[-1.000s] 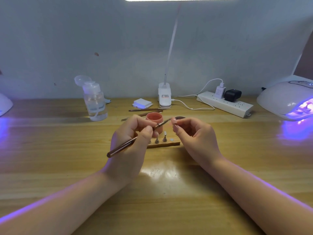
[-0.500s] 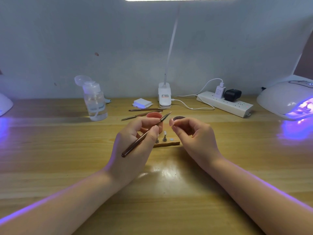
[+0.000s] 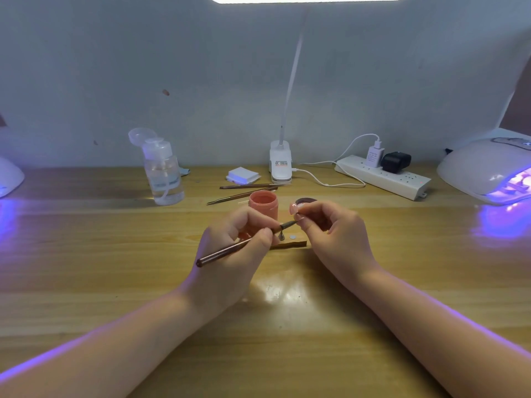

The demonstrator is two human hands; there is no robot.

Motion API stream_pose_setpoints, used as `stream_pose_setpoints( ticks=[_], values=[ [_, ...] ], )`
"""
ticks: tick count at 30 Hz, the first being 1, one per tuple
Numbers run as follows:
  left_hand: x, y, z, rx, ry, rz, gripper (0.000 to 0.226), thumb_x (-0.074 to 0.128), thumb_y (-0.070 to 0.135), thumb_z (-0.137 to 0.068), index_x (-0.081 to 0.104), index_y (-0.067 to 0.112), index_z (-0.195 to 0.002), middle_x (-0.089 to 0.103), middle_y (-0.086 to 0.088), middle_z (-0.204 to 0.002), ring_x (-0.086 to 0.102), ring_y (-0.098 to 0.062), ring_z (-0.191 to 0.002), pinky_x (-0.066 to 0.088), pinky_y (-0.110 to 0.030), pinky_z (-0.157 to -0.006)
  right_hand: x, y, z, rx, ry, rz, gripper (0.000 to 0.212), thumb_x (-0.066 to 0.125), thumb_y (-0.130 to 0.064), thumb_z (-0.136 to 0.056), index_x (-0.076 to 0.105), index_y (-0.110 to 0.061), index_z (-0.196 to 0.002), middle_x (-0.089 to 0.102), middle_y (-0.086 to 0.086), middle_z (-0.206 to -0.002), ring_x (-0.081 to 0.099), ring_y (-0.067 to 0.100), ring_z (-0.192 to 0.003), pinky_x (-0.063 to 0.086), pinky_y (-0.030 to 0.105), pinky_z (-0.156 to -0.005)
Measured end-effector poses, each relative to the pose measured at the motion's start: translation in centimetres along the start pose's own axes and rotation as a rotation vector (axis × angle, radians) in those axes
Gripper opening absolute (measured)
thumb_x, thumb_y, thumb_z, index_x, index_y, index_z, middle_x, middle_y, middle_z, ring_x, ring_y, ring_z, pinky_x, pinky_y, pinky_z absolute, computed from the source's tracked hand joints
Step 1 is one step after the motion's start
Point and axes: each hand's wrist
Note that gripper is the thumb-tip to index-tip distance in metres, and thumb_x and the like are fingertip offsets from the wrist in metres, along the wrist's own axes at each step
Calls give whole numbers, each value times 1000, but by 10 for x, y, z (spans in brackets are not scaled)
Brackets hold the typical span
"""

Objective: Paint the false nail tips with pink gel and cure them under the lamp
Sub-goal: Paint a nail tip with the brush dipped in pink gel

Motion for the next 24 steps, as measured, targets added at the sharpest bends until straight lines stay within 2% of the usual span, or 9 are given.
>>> stream_pose_setpoints(
  ticks=[2,5,7,12,16,19,22,24],
  values=[
    [-1,-1,0,10,35,37,11,60,22,-81,68,17,-86,72,-2,-81,69,-15,-80,55,-24,-73,-1,0,0,12,-9,-8,8,71,-11,-85,74,-13,-93,72,-3,-82,67,11,-76,55,35,-73],
    [-1,-2,-2,-16,65,64,14,58,18,-87,68,17,-97,74,-2,-90,69,-15,-86,51,-18,-71,-1,1,0,26,-14,-18,8,71,-13,-85,73,-15,-92,72,-4,-80,67,11,-75,55,37,-73],
    [0,-4,-3,-43,44,64,17,57,19,-87,68,16,-100,74,-1,-92,69,-15,-89,52,-19,-73,0,1,0,39,-25,-28,7,70,-14,-86,72,-17,-93,72,-3,-80,66,14,-75,55,40,-73],
    [-2,-3,-3,-21,41,121,13,53,11,-81,66,11,-85,71,-2,-77,68,-11,-74,49,-14,-68,-1,1,0,58,-58,-62,7,69,-17,-87,69,-21,-93,71,1,-81,67,21,-77,55,46,-74],
    [0,-2,-3,-27,88,100,16,55,18,-86,67,14,-96,74,-1,-87,69,-9,-85,49,-14,-73,-1,1,1,62,-54,-87,6,69,-17,-88,69,-21,-93,72,2,-82,68,23,-80,55,48,-75],
    [1,-3,-4,-56,51,81,18,56,19,-85,68,13,-97,74,-4,-89,68,-13,-91,50,-19,-76,-2,0,1,56,-61,-83,7,68,-17,-88,69,-21,-94,72,2,-82,68,23,-79,55,48,-74],
    [-2,-2,-3,-27,34,91,15,53,13,-83,67,9,-87,70,-9,-81,67,-10,-78,47,-13,-69,-3,-1,1,50,-72,-68,9,68,-16,-88,68,-23,-93,71,0,-81,67,19,-77,55,44,-74],
    [-2,-1,-2,-12,50,97,15,52,13,-83,66,10,-87,70,-9,-81,68,-11,-79,48,-14,-70,-3,-1,1,52,-77,-61,9,67,-16,-88,68,-22,-94,71,0,-82,67,18,-78,56,44,-74]
  ],
)
Point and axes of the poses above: each hand's wrist, its own z-axis away from the middle knuckle, its own x-axis out of the palm, y = z × x
